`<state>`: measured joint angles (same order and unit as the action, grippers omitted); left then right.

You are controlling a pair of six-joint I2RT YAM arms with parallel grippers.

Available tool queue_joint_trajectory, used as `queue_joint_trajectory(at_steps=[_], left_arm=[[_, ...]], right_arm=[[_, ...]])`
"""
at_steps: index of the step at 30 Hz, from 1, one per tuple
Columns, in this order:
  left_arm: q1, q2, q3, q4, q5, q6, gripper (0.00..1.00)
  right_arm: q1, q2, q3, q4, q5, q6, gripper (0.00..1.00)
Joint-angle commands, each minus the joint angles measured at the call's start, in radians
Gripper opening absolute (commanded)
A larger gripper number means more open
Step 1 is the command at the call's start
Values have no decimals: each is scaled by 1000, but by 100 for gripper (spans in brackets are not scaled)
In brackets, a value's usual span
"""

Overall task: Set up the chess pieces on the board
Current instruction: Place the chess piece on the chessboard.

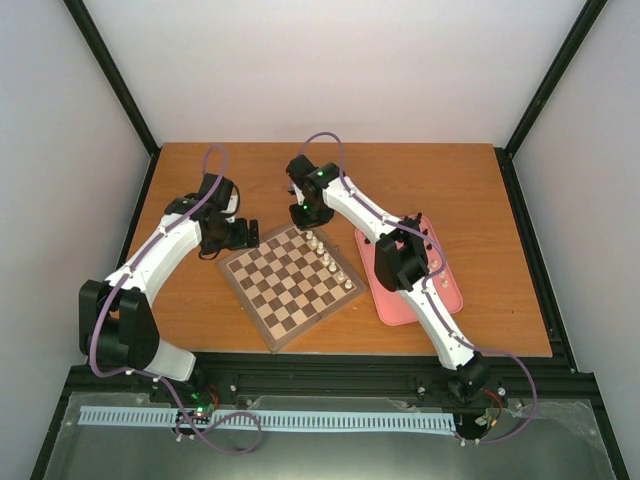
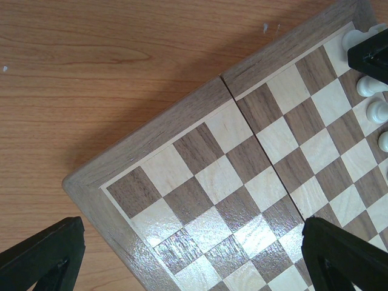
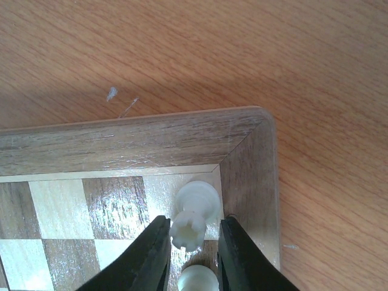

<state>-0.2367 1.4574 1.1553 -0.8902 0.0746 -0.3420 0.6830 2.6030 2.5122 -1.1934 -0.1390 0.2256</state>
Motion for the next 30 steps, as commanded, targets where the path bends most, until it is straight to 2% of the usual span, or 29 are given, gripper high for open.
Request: queue_joint_trajectory(at_steps=[1, 5, 10, 24, 30], left_arm=[[-6, -1, 4, 9, 4, 14, 100], [-6, 0, 6, 8, 4, 14, 100], [-6, 0, 6, 10, 5, 14, 100], [-6, 9, 4, 16, 14, 13, 100], [-5, 8, 3, 16, 10, 14, 100]], right_arm=[[4, -6, 27, 1, 8, -10, 25], [4, -20, 27, 25, -7, -15, 28], [5, -42, 27, 35, -23, -26, 36], [4, -132, 16, -8, 27, -46, 52], [4, -196, -50, -48, 41, -65, 53]])
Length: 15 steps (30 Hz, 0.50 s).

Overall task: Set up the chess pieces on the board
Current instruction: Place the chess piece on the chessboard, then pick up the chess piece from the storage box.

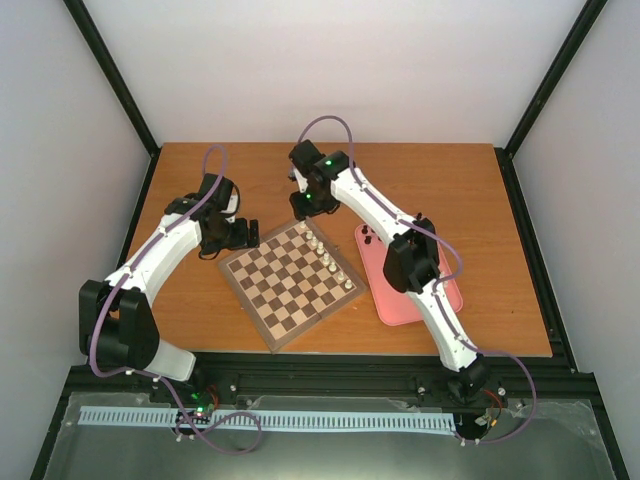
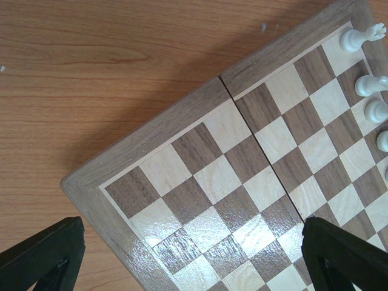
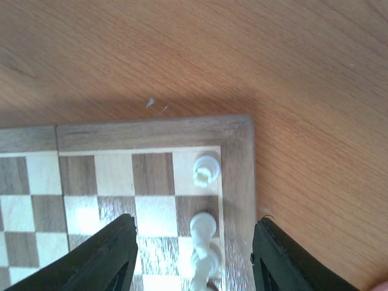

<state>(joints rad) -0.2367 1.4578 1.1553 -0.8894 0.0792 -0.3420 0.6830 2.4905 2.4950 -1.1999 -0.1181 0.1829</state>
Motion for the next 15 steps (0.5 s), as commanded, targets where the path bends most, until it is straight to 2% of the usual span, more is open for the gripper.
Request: queue_joint_trajectory(at_steps=[1, 6, 15], left_arm=[[-6, 8, 3, 15, 5, 14, 100], [-6, 8, 1, 15, 2, 14, 100], [-6, 10, -3, 16, 0, 14, 100]], right_arm=[[4, -94, -41, -43, 20, -24, 54], [4, -130, -64, -59, 20, -41, 56], [4, -168, -141, -104, 6, -73, 44]])
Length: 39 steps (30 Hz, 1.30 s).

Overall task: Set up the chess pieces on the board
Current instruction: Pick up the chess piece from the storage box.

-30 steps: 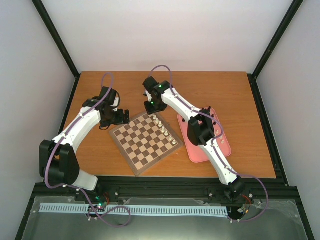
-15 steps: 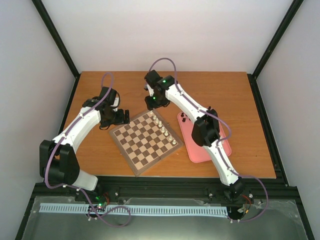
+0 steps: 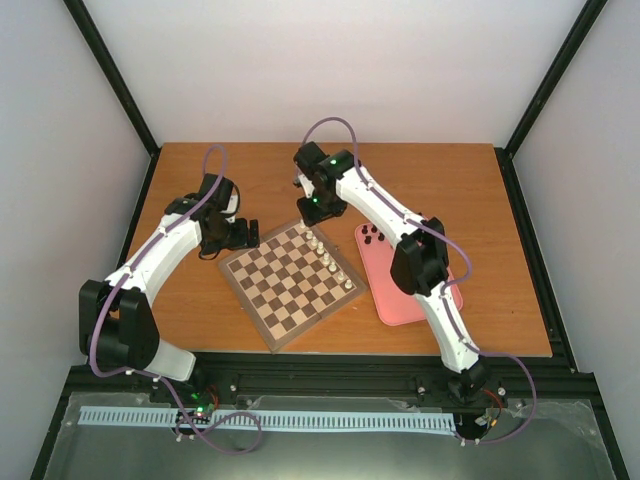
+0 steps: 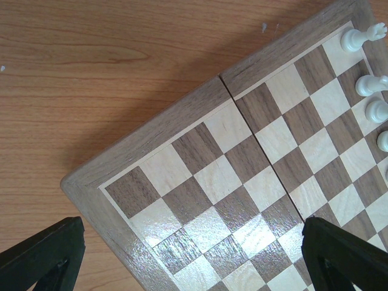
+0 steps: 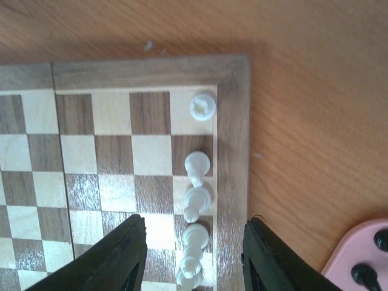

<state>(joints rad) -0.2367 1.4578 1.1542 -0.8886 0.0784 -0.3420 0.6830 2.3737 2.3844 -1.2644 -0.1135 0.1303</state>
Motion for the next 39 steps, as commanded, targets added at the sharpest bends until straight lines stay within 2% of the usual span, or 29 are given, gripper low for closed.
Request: queue_joint_trajectory(at_steps=[1, 7, 12, 14, 16, 18, 22, 27, 33, 34, 39], left_arm=[[-6, 11, -2, 16, 2, 14, 100], [-6, 5, 9, 7, 2, 17, 100], [-6, -1, 20, 0, -2, 18, 100], [-5, -4, 22, 0, 0, 18, 100], [-6, -6, 22, 0, 0, 17, 100], [-6, -8, 22, 1, 1, 17, 100], [-6, -4, 25, 3, 13, 17, 100], [-6, -3, 24, 4, 15, 16, 100], [-6, 2, 19, 4, 14, 14, 100], [-6, 2, 19, 5, 12, 14, 100], [-7, 4, 15, 2, 11, 13, 100]], right_arm=[[4, -61, -37, -35, 18, -11, 44], [-15, -180, -106, 50, 108, 48, 51], [-64, -281, -171, 40, 178, 90, 72], [-89, -339, -247, 34, 208, 103, 86], [-120, -404, -330, 29, 217, 122, 96], [-162, -472, -440, 34, 197, 149, 100], [-248, -616, -683, 71, 132, 201, 100], [-288, -718, -863, 51, 178, 221, 99], [-360, -770, -1080, 107, 131, 223, 67], [-372, -774, -1108, 124, 119, 221, 63], [-399, -733, -1160, 179, 100, 199, 61]])
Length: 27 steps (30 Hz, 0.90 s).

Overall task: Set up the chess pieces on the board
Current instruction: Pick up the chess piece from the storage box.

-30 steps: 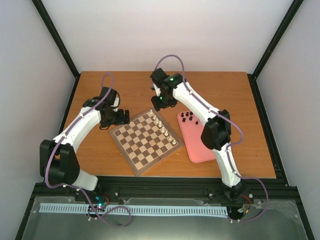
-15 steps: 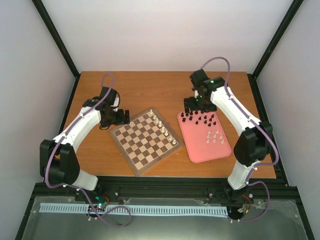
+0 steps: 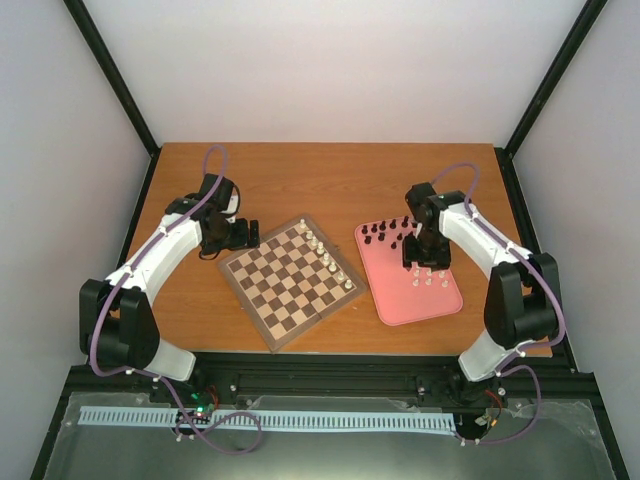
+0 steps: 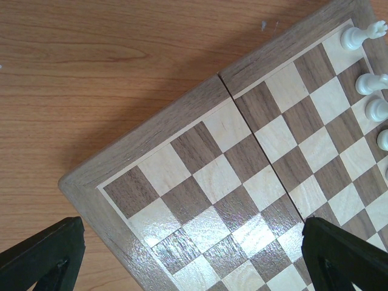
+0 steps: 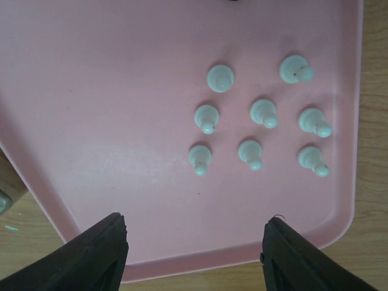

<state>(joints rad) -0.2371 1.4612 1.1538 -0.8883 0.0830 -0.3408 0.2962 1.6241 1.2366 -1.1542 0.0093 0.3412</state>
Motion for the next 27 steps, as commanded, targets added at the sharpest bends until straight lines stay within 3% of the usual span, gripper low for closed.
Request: queue_joint_trajectory(at_steps=[1, 7, 19, 27], left_arm=[[-5, 0, 15, 1, 5, 13, 100], [-7, 1, 16, -2, 0, 15, 100], [-7, 13, 16, -5, -6, 16, 100], [-6, 20, 14, -5, -8, 16, 100]], right_arm=[[-14, 31, -11, 78, -27, -19, 59], [-31, 104, 9, 124, -29, -43, 48], [-76, 189, 29, 171, -15, -35, 35], [-86, 193, 23, 181, 7, -27, 33]])
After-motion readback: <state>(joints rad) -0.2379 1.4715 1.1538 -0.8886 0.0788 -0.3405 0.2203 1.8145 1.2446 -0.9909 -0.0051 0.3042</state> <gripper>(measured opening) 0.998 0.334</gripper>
